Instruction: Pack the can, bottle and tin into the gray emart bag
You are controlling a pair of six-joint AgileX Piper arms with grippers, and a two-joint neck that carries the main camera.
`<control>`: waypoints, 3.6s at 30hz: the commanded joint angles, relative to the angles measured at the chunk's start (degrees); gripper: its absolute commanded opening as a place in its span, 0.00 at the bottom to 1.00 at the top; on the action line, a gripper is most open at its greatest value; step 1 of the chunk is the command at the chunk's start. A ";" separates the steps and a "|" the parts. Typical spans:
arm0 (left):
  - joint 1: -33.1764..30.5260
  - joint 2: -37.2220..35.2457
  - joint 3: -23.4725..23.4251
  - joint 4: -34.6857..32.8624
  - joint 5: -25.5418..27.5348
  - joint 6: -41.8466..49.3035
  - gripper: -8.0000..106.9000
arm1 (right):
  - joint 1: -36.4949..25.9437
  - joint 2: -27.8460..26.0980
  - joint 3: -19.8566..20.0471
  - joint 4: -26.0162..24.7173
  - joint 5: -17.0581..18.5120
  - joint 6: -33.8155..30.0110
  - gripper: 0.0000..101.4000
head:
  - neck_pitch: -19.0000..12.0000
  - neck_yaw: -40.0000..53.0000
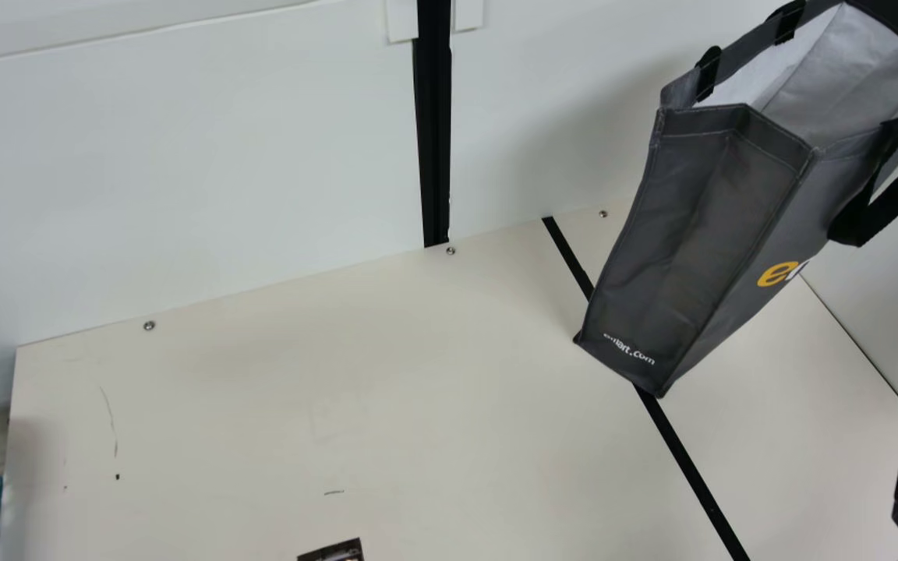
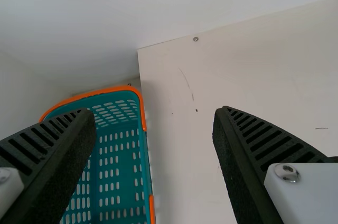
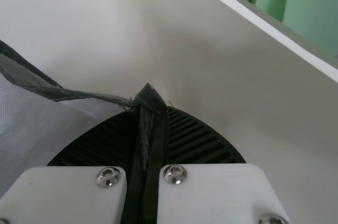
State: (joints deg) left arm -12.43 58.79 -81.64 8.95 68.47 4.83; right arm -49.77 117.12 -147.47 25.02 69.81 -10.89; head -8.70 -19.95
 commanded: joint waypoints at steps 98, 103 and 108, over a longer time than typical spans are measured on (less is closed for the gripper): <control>0.00 0.00 0.00 0.00 0.00 0.00 0.85 | 22.72 -25.72 24.06 10.44 0.10 -21.30 0.90 | -1.30 -0.05; 0.00 0.00 0.00 0.00 0.00 0.00 0.85 | 24.93 -27.30 24.94 10.01 0.10 -21.50 0.90 | -1.30 -0.05; 0.00 0.00 0.00 0.00 0.00 0.00 0.85 | 27.46 -28.81 25.66 8.97 0.10 -21.81 0.90 | -1.30 -0.05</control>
State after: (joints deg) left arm -12.43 58.79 -81.64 8.95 68.47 4.83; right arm -22.77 88.47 -121.84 34.13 70.11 -32.57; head -8.70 -19.95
